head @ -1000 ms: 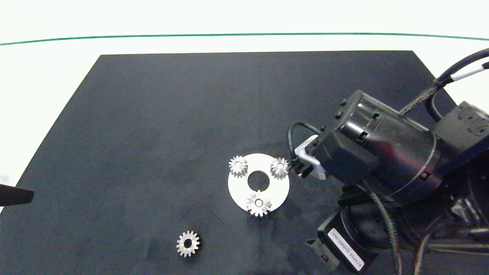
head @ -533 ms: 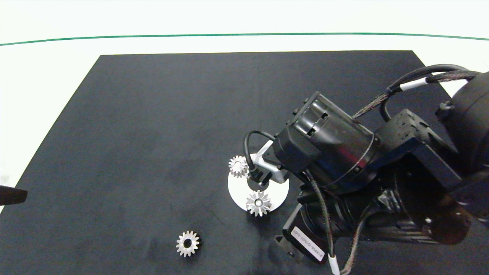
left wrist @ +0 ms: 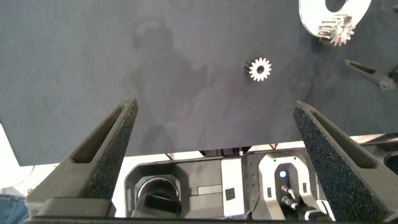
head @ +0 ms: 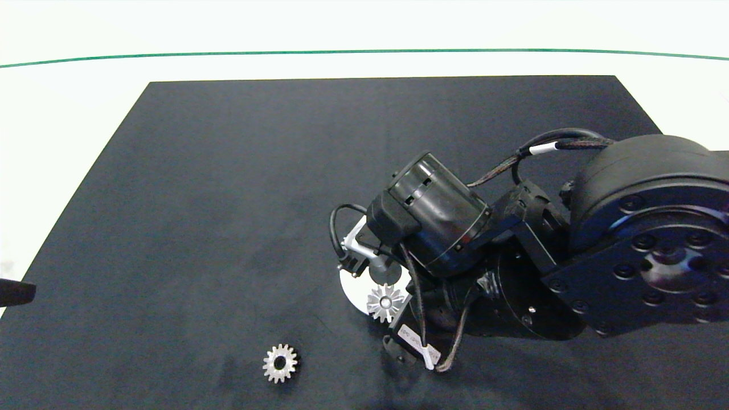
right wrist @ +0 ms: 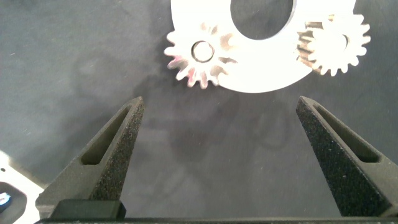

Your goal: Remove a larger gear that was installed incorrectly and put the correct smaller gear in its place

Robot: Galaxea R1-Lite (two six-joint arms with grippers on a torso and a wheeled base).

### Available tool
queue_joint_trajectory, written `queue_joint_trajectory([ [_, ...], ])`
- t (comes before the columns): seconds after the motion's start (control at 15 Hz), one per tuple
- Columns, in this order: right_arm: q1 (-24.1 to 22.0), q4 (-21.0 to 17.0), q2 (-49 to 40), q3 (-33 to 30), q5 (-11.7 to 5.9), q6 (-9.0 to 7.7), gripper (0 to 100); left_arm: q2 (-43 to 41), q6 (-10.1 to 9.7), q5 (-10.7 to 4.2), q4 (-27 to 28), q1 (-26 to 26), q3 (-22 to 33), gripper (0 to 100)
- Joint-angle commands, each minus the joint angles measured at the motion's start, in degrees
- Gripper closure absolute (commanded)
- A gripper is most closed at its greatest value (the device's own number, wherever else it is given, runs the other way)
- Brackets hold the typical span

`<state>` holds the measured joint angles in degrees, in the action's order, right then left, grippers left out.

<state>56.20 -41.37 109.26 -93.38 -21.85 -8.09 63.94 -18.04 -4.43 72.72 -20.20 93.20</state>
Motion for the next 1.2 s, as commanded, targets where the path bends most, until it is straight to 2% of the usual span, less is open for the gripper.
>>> queue_joint_trajectory([
  [0.07, -0.65, -0.11, 2.18, -1.72, 0.75, -0.69, 0, -0.13, -0.15, -0.06, 0.41, -0.1, -0.03, 0],
  [0.4, -0.65, -0.2, 5.43, -5.41, 1.19, -3.24, 0, -0.39, 0.02, -0.06, 0.41, -0.02, -0.03, 0],
  [0.73, -0.65, -0.11, 7.28, -5.58, 1.19, -4.03, 0, -0.57, 0.11, -0.06, 0.32, -0.1, -0.03, 0],
  [1.2, -0.65, 0.15, 9.83, -6.99, 1.19, -4.12, 13, -0.92, 0.82, -0.06, 0.41, -0.19, -0.38, 0],
])
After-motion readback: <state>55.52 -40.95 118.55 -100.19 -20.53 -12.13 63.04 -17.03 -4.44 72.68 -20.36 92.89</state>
